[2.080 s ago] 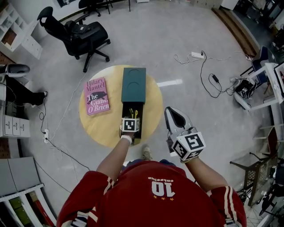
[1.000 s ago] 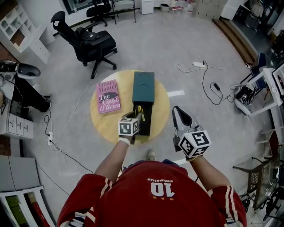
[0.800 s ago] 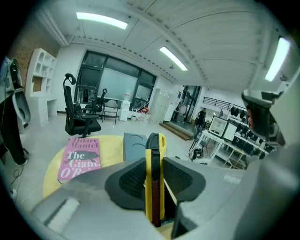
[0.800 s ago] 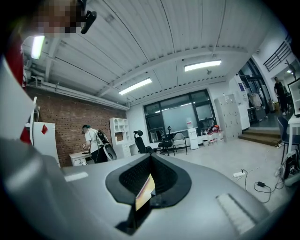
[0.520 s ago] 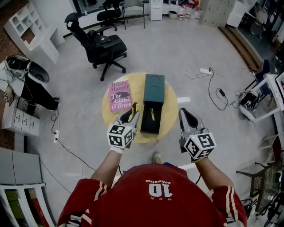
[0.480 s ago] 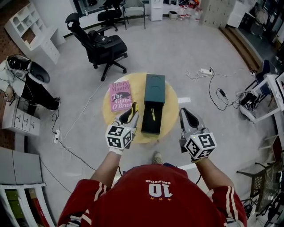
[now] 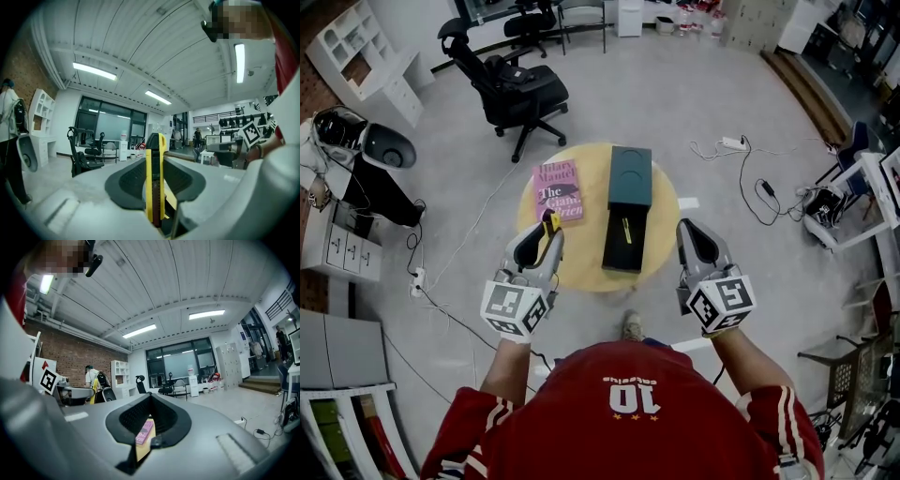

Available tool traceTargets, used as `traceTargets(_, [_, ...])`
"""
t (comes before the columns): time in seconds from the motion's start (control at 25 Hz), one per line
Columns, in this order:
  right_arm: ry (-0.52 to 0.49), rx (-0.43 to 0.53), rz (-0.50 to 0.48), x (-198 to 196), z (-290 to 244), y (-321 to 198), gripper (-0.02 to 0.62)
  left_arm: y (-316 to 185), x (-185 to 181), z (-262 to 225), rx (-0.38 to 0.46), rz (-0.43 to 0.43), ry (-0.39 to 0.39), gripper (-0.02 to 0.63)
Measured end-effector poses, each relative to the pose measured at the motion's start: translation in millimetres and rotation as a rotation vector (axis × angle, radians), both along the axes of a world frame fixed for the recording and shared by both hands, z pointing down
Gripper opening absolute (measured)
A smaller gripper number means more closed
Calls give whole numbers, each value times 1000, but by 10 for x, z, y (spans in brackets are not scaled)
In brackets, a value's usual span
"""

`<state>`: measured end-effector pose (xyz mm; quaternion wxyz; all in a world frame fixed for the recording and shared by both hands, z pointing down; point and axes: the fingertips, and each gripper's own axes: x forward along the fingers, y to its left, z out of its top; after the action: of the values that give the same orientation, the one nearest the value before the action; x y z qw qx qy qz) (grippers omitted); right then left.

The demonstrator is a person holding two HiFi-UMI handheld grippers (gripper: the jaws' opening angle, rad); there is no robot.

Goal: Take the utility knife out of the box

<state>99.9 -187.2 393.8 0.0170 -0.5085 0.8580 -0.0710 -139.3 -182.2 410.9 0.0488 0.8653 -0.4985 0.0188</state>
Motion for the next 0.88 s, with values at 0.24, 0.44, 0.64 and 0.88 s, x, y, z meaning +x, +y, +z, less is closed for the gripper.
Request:
traceTargets(0.24, [20, -26, 13, -45, 107, -48, 2, 3, -120, -64, 12, -17, 29, 126])
traceTargets(0.44, [45, -72, -43, -214, 282, -104, 2, 16, 21, -134, 31, 13, 42, 126])
traceTargets(0.64, [67, -162, -132, -403, 652, -199, 56, -10, 150, -154, 32, 30, 57, 126])
traceTargets(0.88, [115, -279, -222, -532, 1169, -386, 147, -61, 259, -131, 25, 37, 69, 126])
